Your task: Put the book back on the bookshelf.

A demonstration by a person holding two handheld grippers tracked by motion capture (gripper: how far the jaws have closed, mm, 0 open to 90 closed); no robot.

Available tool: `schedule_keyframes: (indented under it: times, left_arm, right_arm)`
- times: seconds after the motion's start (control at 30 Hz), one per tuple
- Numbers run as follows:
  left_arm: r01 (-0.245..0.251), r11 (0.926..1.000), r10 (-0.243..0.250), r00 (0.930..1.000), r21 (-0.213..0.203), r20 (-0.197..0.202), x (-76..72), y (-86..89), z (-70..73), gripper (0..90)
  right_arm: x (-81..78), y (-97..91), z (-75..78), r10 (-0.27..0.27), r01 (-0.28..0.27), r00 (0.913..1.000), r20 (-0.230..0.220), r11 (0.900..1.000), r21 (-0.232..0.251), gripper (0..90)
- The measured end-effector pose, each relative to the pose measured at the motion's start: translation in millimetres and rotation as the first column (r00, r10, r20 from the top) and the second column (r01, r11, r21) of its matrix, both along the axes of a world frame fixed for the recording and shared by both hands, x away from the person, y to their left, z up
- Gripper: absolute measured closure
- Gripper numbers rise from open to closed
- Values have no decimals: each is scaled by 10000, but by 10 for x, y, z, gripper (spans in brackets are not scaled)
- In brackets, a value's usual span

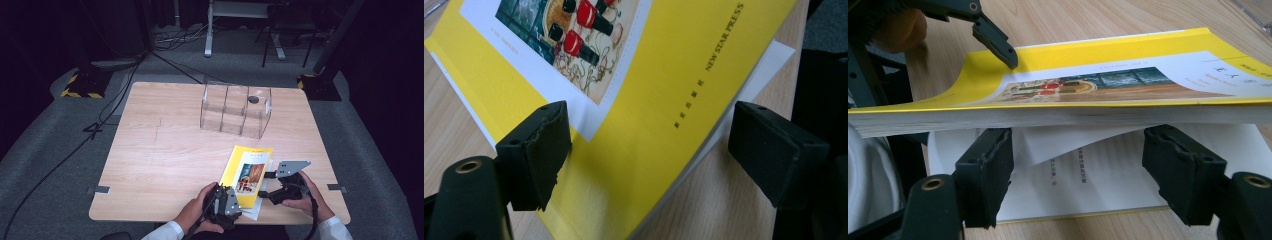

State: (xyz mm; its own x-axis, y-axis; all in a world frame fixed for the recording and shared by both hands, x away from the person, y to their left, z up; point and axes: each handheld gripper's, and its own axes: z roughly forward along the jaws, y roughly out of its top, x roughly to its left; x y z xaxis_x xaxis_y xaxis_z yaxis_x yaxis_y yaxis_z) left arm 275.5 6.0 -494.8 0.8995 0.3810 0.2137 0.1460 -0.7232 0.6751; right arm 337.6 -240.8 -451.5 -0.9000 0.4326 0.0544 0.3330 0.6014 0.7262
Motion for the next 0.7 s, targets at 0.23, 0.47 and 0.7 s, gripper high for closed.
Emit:
schedule_keyframes:
  times: [0.23, 0.47, 0.7]
  left_arm:
    - [498, 9972, -481, 9983, -552, 330, -33, 58, 84, 413]
    - [575, 9959, -579, 9983, -703, -26, -21, 90, 137, 399]
    - [643, 9946, -615, 9974, -818, 367, -64, 85, 201, 455]
  right_arm:
    - [-14, -1, 21, -25, 25, 10000, -28, 10000, -20, 289]
    - [-11, -12, 12, -9, 8, 10000, -95, 9999, -130, 286]
    - [-36, -16, 59, -52, 52, 10000, 9, 10000, -48, 278]
